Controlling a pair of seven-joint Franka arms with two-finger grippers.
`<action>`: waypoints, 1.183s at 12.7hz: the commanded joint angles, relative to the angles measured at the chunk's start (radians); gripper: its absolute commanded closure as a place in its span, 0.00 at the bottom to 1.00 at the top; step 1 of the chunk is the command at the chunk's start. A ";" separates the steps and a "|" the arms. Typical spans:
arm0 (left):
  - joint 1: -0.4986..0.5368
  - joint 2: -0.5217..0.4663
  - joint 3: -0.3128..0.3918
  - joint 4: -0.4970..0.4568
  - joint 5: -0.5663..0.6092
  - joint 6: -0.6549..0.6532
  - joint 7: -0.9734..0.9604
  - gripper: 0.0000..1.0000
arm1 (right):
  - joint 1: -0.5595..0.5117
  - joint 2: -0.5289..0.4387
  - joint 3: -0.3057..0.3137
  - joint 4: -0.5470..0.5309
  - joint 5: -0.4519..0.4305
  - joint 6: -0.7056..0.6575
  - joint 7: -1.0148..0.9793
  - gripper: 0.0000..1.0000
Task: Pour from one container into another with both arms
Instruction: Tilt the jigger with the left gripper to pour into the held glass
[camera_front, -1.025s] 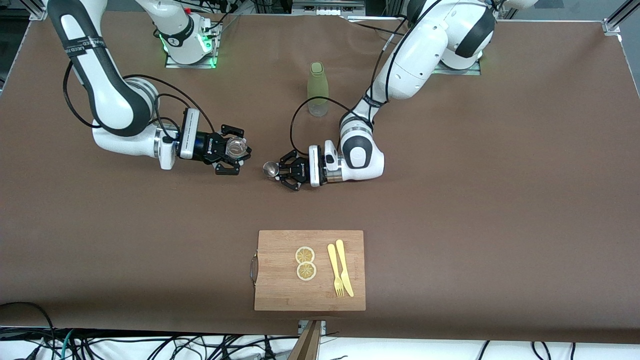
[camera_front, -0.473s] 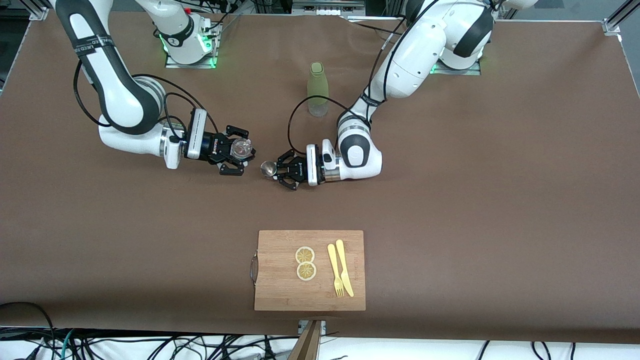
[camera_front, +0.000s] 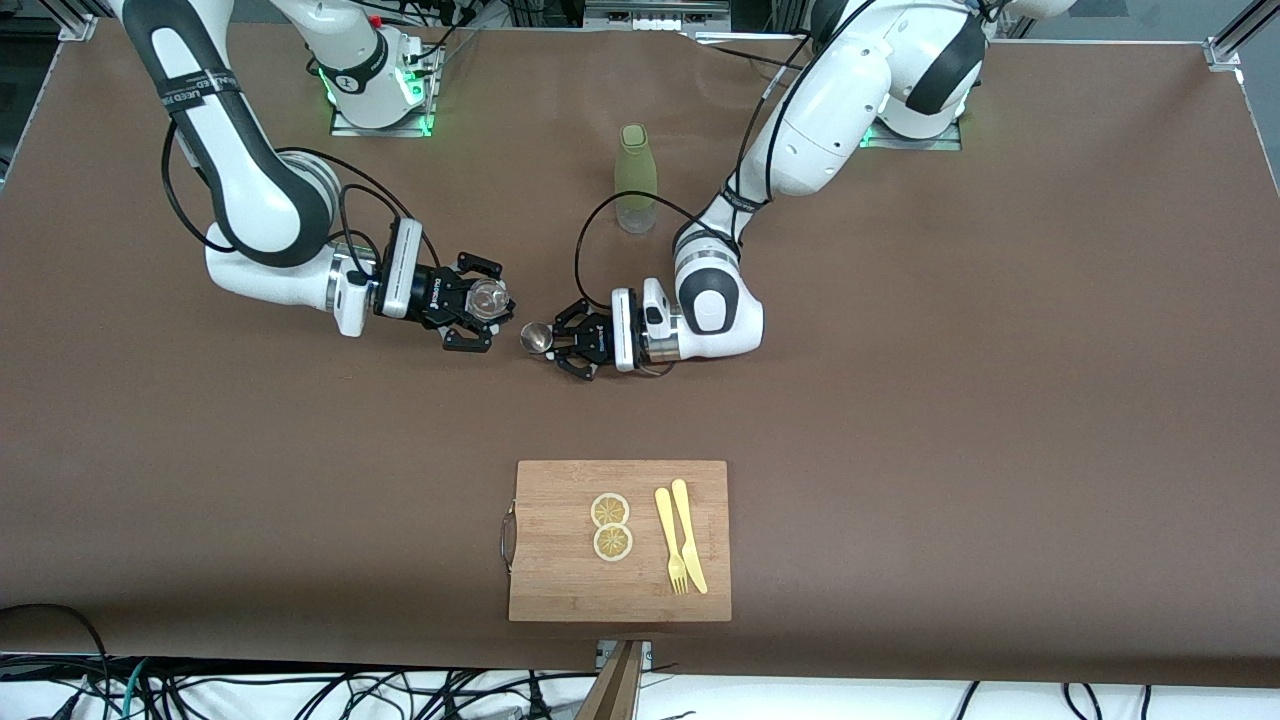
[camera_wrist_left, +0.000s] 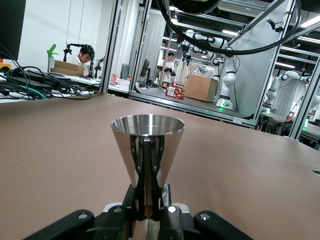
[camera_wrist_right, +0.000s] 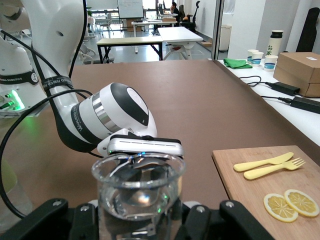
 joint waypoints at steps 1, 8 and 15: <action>-0.015 0.020 0.008 0.040 -0.045 0.016 0.033 1.00 | 0.014 -0.057 0.005 -0.034 0.026 0.051 0.026 0.86; -0.017 0.020 0.008 0.040 -0.045 0.016 0.033 1.00 | 0.016 -0.107 0.022 -0.062 0.010 0.105 0.061 0.86; -0.017 0.020 0.008 0.040 -0.045 0.016 0.033 1.00 | 0.016 -0.117 0.030 -0.073 -0.042 0.154 0.111 0.87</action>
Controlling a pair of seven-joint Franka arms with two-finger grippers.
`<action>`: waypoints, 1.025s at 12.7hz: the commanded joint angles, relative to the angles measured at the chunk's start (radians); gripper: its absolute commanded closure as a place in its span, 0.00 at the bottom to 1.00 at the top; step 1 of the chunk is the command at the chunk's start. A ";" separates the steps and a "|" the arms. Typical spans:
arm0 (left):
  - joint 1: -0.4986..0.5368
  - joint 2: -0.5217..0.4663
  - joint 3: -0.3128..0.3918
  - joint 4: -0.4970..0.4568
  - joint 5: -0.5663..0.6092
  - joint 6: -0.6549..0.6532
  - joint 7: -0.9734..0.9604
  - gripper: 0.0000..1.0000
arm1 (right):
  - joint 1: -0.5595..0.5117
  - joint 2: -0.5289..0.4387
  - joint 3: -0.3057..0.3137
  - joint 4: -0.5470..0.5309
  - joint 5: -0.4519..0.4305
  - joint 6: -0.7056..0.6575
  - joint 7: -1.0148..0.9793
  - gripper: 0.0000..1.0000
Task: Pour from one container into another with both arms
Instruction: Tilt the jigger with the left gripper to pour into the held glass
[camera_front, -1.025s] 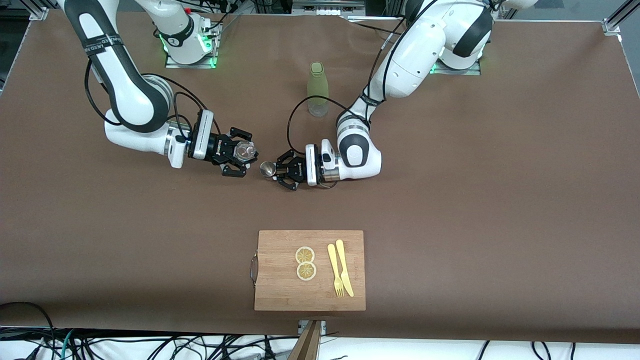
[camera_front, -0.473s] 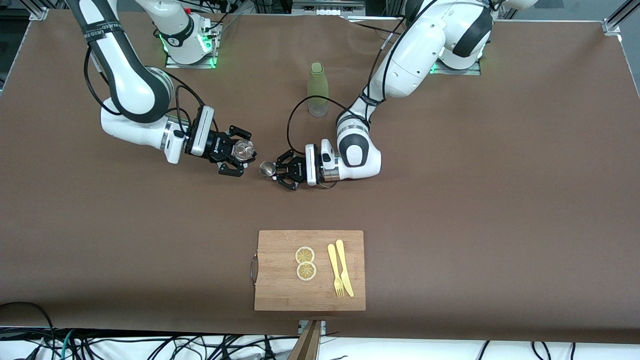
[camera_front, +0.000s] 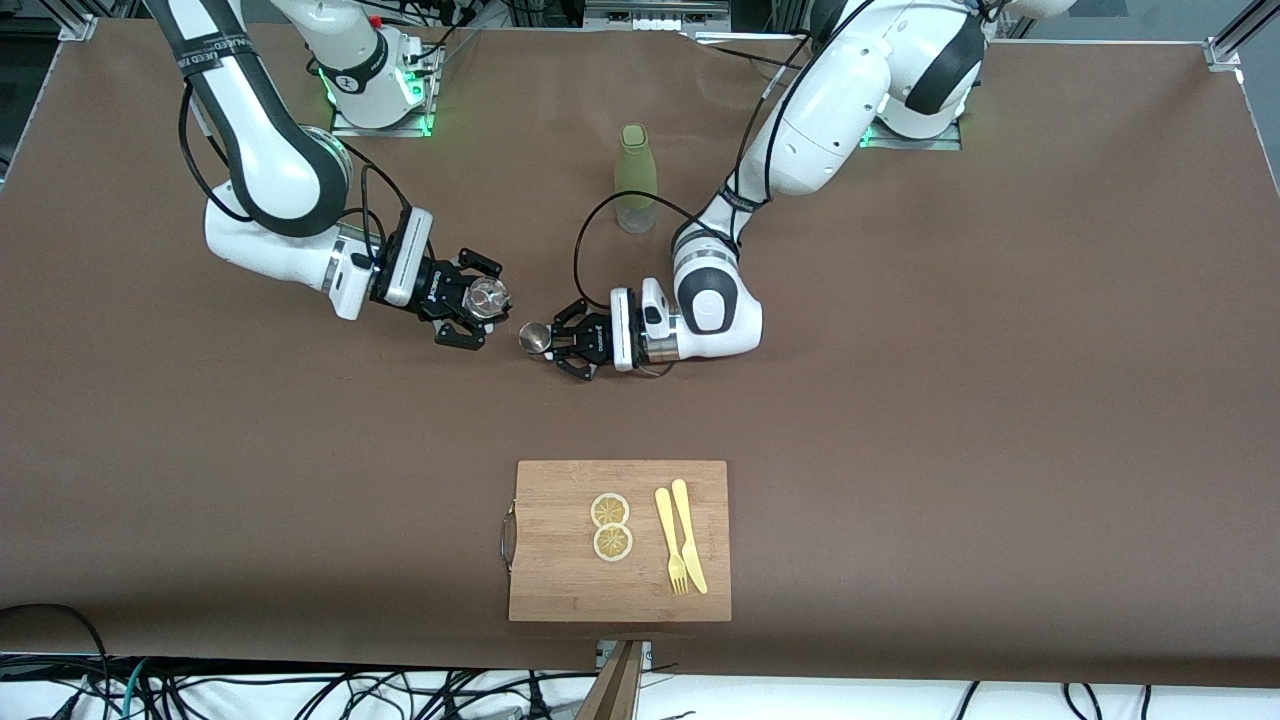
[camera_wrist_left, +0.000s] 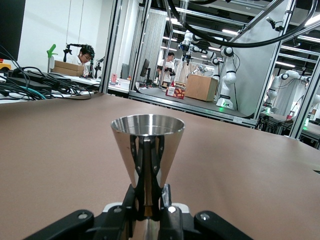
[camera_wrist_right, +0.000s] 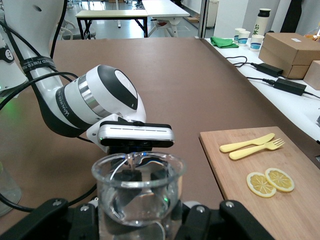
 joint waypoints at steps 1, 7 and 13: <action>-0.015 0.019 0.008 0.037 -0.045 0.013 0.032 1.00 | 0.006 -0.040 0.009 -0.018 -0.048 0.034 0.080 0.87; -0.024 0.019 0.008 0.041 -0.045 0.049 0.032 1.00 | 0.034 -0.037 0.020 -0.015 -0.128 0.104 0.155 0.88; -0.024 0.021 0.008 0.047 -0.045 0.054 0.032 1.00 | 0.043 -0.029 0.022 -0.015 -0.144 0.137 0.164 0.88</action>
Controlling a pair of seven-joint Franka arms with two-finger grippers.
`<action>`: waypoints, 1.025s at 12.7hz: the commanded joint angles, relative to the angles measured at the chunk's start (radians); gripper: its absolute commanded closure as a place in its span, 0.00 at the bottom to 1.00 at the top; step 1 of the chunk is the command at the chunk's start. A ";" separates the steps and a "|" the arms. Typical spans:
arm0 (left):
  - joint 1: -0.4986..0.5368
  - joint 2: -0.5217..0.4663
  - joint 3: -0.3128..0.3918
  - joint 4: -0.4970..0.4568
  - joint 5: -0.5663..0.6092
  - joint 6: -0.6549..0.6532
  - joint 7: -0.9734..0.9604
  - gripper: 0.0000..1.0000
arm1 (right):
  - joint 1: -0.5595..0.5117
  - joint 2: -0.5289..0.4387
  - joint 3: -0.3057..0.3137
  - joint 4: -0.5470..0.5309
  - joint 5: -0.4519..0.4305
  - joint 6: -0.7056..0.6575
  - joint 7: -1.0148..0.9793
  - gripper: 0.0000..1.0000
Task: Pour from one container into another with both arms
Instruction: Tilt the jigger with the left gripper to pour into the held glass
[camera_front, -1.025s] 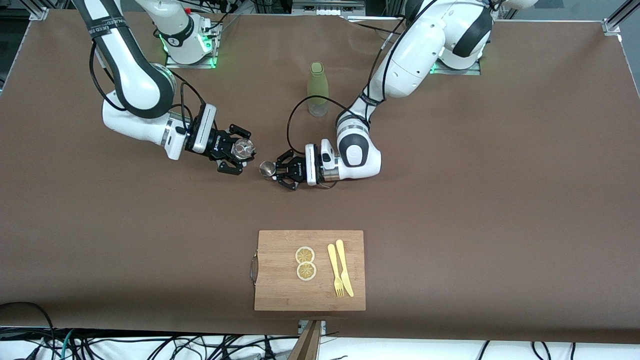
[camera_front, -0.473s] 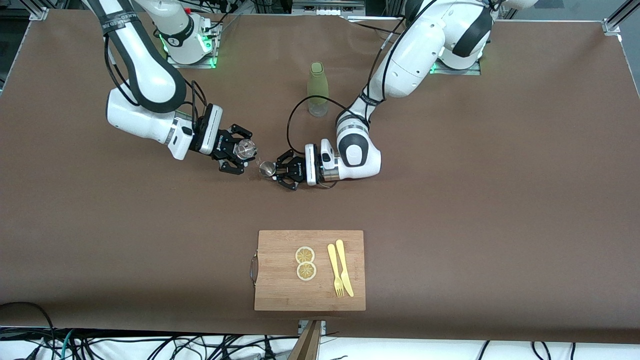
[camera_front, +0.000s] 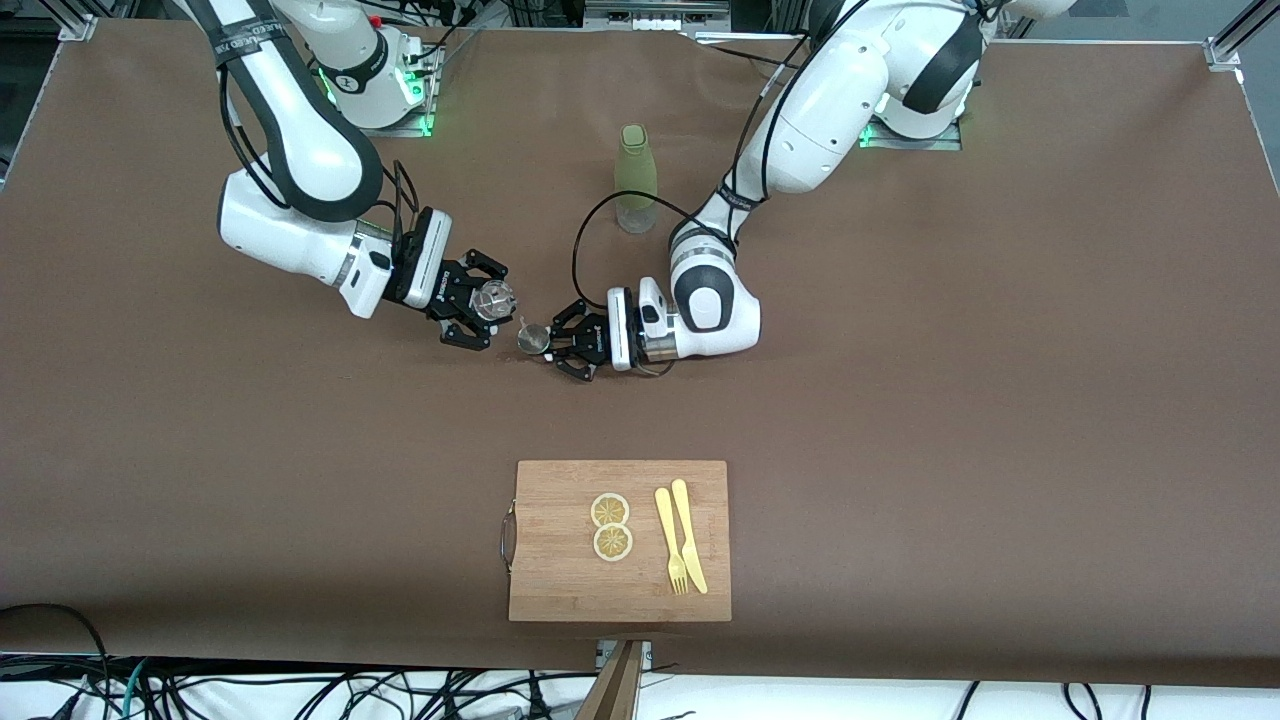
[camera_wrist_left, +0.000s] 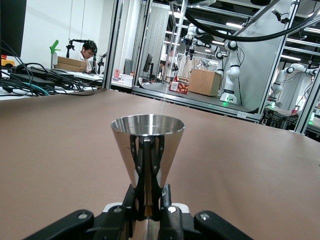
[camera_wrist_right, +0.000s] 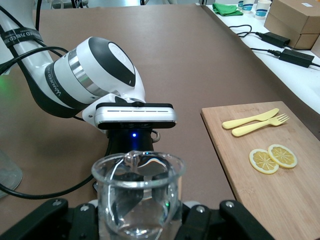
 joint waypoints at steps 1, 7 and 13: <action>-0.016 0.021 0.008 0.040 -0.045 0.016 0.030 1.00 | 0.005 -0.024 0.007 -0.015 -0.018 0.023 0.033 0.88; -0.016 0.021 0.008 0.038 -0.045 0.016 0.030 1.00 | 0.011 -0.024 0.012 -0.015 -0.018 0.028 0.036 0.88; -0.017 0.021 0.008 0.038 -0.045 0.014 0.030 1.00 | 0.009 -0.021 0.013 -0.015 -0.017 0.020 0.034 0.88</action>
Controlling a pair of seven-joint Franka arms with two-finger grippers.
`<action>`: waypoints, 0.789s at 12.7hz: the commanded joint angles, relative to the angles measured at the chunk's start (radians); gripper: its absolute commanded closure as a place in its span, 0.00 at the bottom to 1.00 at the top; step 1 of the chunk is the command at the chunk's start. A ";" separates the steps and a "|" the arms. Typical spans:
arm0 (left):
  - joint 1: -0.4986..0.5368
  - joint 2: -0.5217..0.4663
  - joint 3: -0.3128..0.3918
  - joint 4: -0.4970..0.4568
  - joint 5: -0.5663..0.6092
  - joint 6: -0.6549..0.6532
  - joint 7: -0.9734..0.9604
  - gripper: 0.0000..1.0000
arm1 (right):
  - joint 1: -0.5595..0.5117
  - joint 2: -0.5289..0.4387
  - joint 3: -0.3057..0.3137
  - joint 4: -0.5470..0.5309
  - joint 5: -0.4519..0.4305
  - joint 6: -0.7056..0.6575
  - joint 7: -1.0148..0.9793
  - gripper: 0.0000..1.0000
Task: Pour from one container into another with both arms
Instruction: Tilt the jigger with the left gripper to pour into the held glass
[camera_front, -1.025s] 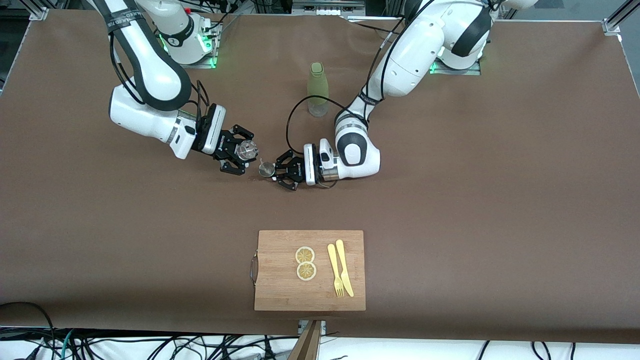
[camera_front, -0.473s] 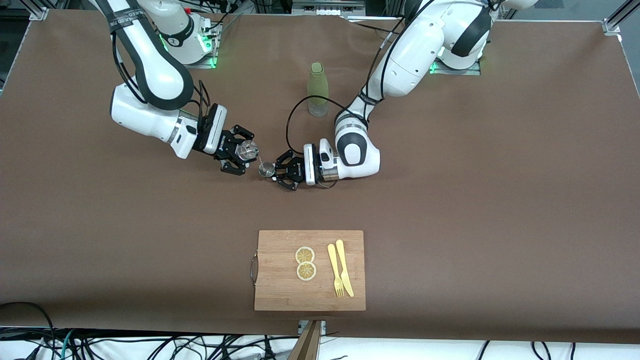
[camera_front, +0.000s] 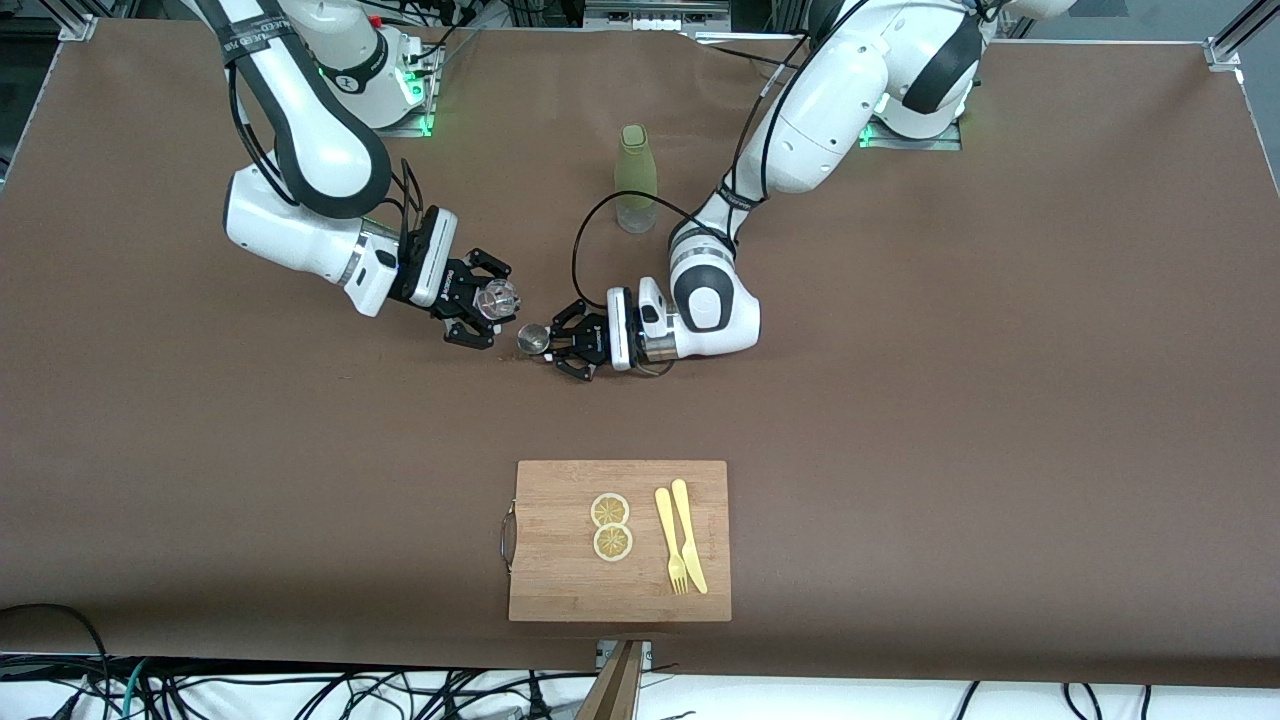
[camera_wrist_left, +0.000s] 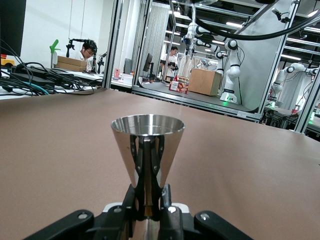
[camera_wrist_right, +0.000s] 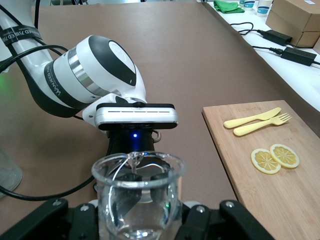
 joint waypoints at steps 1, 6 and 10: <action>-0.016 0.018 0.008 0.038 -0.050 0.009 0.030 1.00 | -0.004 -0.021 0.008 -0.014 -0.004 -0.003 0.017 0.88; -0.010 -0.005 0.011 0.020 -0.039 -0.001 0.031 1.00 | -0.038 -0.024 0.006 -0.014 0.141 -0.140 -0.084 0.88; 0.004 -0.040 0.012 -0.022 -0.034 -0.004 0.042 1.00 | -0.094 -0.027 0.000 -0.014 0.146 -0.237 -0.109 0.88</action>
